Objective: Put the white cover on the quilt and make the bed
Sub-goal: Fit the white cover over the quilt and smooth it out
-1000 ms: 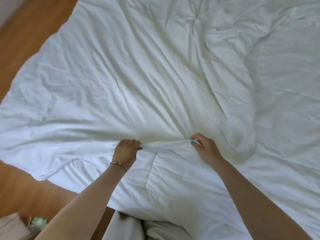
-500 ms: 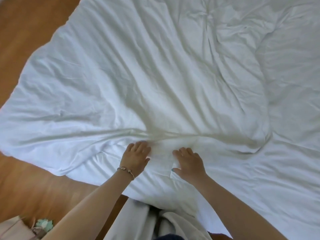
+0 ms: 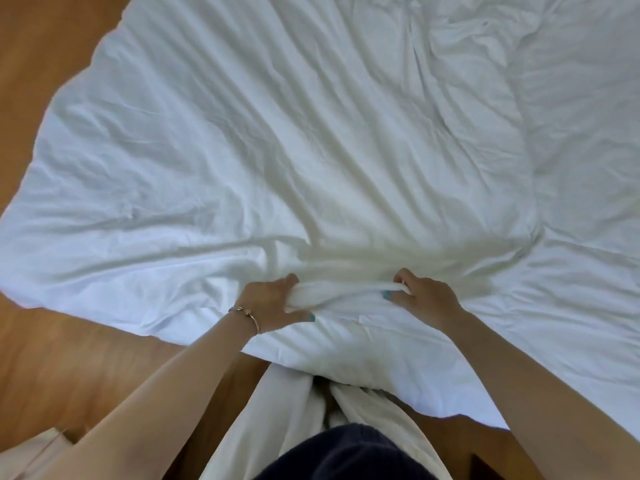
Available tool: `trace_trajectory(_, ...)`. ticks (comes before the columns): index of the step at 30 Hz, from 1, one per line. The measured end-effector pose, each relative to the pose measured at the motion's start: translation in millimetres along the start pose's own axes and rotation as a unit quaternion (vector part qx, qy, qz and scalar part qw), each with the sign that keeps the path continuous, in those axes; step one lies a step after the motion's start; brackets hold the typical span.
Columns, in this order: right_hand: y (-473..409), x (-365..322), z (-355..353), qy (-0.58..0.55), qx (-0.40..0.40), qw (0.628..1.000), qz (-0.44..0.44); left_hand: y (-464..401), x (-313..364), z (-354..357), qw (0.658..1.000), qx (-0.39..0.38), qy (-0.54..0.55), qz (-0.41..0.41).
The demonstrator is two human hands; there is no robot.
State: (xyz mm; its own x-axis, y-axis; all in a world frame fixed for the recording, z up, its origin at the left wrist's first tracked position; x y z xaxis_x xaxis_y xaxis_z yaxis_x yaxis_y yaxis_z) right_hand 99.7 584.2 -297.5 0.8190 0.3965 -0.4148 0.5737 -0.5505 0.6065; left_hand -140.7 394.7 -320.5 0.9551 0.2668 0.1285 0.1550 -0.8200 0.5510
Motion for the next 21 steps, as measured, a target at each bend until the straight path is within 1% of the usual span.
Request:
trace_trajectory(1, 12.2, 3.9, 5.8, 0.034, -0.032, 0.999, -0.002, 7.6, 2.2, 10.4, 1.000, -0.014, -0.012, 0.004)
trace_trajectory(2, 22.2, 7.9, 13.2, 0.073, -0.046, 0.996, -0.019, 13.0, 3.4, 21.4, 1.000, -0.004, -0.011, 0.001)
trace_trajectory(3, 30.7, 10.7, 19.9, 0.115, -0.036, 0.992, -0.046, 17.0, 3.9, 29.6, 1.000, 0.026, 0.005, -0.002)
trace_trajectory(4, 36.7, 11.3, 24.3, 0.150, 0.006, 0.985, -0.082, 20.0, 3.0, 33.3, 0.998, 0.064, 0.028, -0.006)
trace_trajectory(5, 41.6, 7.6, 24.5, 0.164, 0.075, 0.975, -0.130, 22.9, 2.2, 32.9, 0.994, 0.097, 0.045, -0.009)
trace_trajectory(6, 46.5, 0.4, 23.3, 0.171, 0.141, 0.959, -0.176, 25.3, 3.9, 29.2, 0.992, 0.111, 0.052, -0.013)
trace_trajectory(7, 50.1, -8.3, 23.9, 0.179, 0.191, 0.940, -0.218, 27.0, 7.1, 23.0, 0.993, 0.113, 0.043, -0.018)
trace_trajectory(8, 52.6, -19.7, 25.8, 0.178, 0.204, 0.929, -0.253, 28.5, 12.3, 15.7, 0.994, 0.098, 0.027, -0.027)
trace_trajectory(9, 52.2, -32.2, 31.6, 0.167, 0.181, 0.930, -0.272, 29.0, 17.9, 10.5, 0.997, 0.071, 0.010, -0.037)
trace_trajectory(10, 50.3, -45.6, 39.2, 0.137, 0.135, 0.944, -0.269, 30.0, 23.0, 4.4, 0.998, 0.051, -0.006, -0.042)
trace_trajectory(12, 47.9, -67.0, 55.5, 0.057, 0.043, 0.977, -0.203, 30.5, 31.3, -4.6, 0.998, 0.051, -0.013, -0.031)
trace_trajectory(13, 48.5, -74.8, 62.2, 0.023, 0.017, 0.985, -0.171, 31.7, 33.8, -7.1, 0.998, 0.057, -0.015, -0.019)
trace_trajectory(15, 50.8, -84.8, 66.7, 0.008, -0.012, 0.989, -0.144, 37.5, 31.1, -7.2, 0.998, 0.061, -0.009, 0.011)
trace_trajectory(18, 61.3, -85.4, 60.8, 0.049, -0.038, 0.989, -0.135, 54.5, 9.3, 4.2, 0.996, 0.070, -0.025, 0.045)
trace_trajectory(20, 70.5, -74.6, 61.9, 0.071, -0.037, 0.987, -0.139, 69.0, -11.7, 20.6, 0.995, 0.068, -0.056, 0.046)
trace_trajectory(21, 75.0, -67.5, 65.5, 0.099, -0.033, 0.984, -0.146, 77.5, -23.1, 27.9, 0.995, 0.060, -0.067, 0.031)
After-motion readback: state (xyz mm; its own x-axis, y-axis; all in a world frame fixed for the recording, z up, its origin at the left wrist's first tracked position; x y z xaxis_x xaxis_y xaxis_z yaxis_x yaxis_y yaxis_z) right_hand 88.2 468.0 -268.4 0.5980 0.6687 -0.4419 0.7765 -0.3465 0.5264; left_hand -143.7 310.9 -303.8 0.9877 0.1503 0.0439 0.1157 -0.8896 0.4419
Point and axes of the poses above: each hand's wrist, its own y-axis away from the middle knuckle, its own z-axis out of the palm, x = y × z, the point moved 4 cm from there along -y, towards the middle knuckle, and after that the axes turned 12 degrees about -y, right-handed, at the moved point
